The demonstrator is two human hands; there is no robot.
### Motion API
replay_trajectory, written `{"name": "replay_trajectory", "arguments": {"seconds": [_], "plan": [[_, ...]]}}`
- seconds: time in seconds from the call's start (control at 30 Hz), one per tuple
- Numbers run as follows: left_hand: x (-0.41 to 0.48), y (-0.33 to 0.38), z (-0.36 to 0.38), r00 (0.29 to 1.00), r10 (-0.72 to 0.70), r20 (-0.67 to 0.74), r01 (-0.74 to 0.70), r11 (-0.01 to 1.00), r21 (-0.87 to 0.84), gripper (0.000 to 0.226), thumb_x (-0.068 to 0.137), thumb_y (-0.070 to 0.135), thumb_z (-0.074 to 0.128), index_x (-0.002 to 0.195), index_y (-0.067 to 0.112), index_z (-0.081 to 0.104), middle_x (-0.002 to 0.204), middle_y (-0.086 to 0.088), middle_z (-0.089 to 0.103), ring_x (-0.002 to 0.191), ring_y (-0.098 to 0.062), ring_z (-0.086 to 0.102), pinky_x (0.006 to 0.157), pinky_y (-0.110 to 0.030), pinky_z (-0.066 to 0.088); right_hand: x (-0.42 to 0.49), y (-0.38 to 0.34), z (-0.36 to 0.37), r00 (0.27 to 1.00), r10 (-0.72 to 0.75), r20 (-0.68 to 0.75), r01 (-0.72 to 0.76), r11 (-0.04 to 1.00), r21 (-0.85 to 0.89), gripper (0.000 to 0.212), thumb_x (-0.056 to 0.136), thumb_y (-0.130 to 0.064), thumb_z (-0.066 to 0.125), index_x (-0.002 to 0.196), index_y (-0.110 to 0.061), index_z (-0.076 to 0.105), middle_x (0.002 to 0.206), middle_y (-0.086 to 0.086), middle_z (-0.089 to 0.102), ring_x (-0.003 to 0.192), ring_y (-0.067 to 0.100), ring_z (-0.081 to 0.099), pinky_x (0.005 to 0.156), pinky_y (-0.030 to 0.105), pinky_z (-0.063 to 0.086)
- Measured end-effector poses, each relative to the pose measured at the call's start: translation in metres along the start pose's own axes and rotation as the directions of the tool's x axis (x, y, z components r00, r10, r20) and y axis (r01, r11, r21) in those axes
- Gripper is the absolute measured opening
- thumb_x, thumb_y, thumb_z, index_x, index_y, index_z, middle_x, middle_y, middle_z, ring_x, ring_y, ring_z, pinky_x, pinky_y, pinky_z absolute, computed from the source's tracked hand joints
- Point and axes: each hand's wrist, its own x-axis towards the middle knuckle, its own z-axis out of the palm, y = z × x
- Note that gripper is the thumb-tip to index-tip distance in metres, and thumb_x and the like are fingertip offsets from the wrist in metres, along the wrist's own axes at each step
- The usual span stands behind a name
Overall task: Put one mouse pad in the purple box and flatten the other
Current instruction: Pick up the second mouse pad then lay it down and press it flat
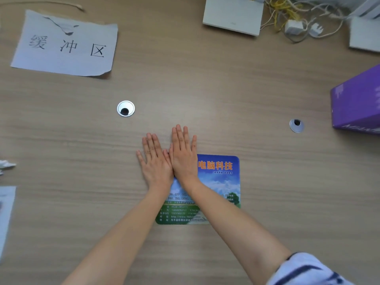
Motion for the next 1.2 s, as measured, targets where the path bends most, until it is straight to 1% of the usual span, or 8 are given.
{"name": "replay_trajectory", "arguments": {"seconds": [0.13,0.27,0.4,0.53,0.7,0.9,1.03,1.2], "plan": [[0.001,-0.001,0.0,1.0,0.012,0.021,-0.011,1.0,-0.017,0.059,0.098,0.033,0.009,0.152,0.008,0.002,0.161,-0.007,0.004,0.149,-0.022,0.003,0.117,-0.048,0.003,-0.003,0.0,-0.004,1.0,0.018,0.025,-0.018,1.0,-0.003,0.068,0.099,-0.046,0.033,0.153,-0.009,0.014,0.161,0.006,0.015,0.149,0.026,0.009,0.12,0.051,0.007],[0.001,-0.002,-0.003,1.0,0.014,0.003,-0.014,1.0,-0.026,0.06,0.098,0.031,0.018,0.152,0.008,0.008,0.161,-0.009,0.009,0.148,-0.023,0.007,0.116,-0.051,0.011,-0.003,0.004,-0.012,0.995,0.102,0.007,-0.102,0.993,0.06,0.06,0.101,-0.035,0.027,0.154,-0.011,0.013,0.162,0.003,0.013,0.149,0.022,0.008,0.119,0.053,0.01],[0.001,-0.002,-0.012,0.987,0.156,-0.031,-0.155,0.988,0.014,0.06,0.098,0.028,0.021,0.152,0.006,0.011,0.16,-0.011,0.013,0.148,-0.025,0.012,0.115,-0.051,0.014,-0.012,0.029,-0.027,0.992,0.121,-0.045,-0.117,0.989,0.086,0.057,0.101,-0.032,0.022,0.153,-0.011,0.014,0.161,0.002,0.015,0.149,0.021,0.009,0.12,0.05,0.006],[-0.006,0.024,-0.018,0.956,0.289,-0.053,-0.289,0.957,-0.004,0.059,0.097,0.027,0.024,0.152,0.008,0.013,0.16,-0.009,0.015,0.148,-0.024,0.012,0.116,-0.048,0.016,-0.026,0.074,-0.036,0.955,0.28,-0.097,-0.271,0.958,0.097,0.058,0.099,-0.031,0.023,0.152,-0.009,0.021,0.159,0.005,0.022,0.148,0.024,0.018,0.117,0.052,0.011],[-0.015,0.084,-0.012,0.931,0.363,-0.025,-0.364,0.929,-0.07,0.059,0.098,0.029,0.02,0.153,0.009,0.012,0.161,-0.007,0.011,0.148,-0.023,0.007,0.118,-0.046,0.006,-0.036,0.124,-0.041,0.881,0.466,-0.077,-0.453,0.88,0.143,0.059,0.099,-0.035,0.017,0.154,-0.011,0.013,0.162,0.003,0.013,0.149,0.021,0.009,0.118,0.053,0.008],[-0.024,0.137,0.006,0.876,0.481,0.04,-0.479,0.877,-0.045,0.057,0.099,0.032,0.013,0.152,0.01,0.007,0.161,-0.006,0.007,0.149,-0.022,0.003,0.119,-0.048,0.007,-0.032,0.154,-0.044,0.87,0.49,-0.056,-0.48,0.868,0.13,0.062,0.098,-0.037,0.013,0.154,-0.011,0.011,0.162,0.003,0.011,0.15,0.021,0.007,0.118,0.053,0.007],[-0.025,0.15,0.021,0.854,0.515,0.072,-0.517,0.856,0.01,0.058,0.1,0.034,0.005,0.153,0.01,0.002,0.16,-0.004,-0.006,0.148,-0.021,-0.005,0.119,-0.049,0.001,-0.035,0.159,-0.035,0.878,0.477,-0.027,-0.471,0.874,0.119,0.062,0.097,-0.037,0.011,0.153,-0.01,0.011,0.162,0.004,0.009,0.15,0.021,0.006,0.118,0.054,0.006],[-0.028,0.15,0.03,0.895,0.444,0.036,-0.444,0.896,-0.013,0.057,0.1,0.032,0.018,0.152,0.011,0.011,0.161,-0.005,0.009,0.149,-0.02,0.005,0.118,-0.048,0.002,-0.035,0.161,-0.026,0.887,0.461,-0.039,-0.456,0.885,0.099,0.058,0.099,-0.033,0.021,0.153,-0.011,0.014,0.162,0.003,0.014,0.149,0.021,0.008,0.118,0.052,0.005]]}}
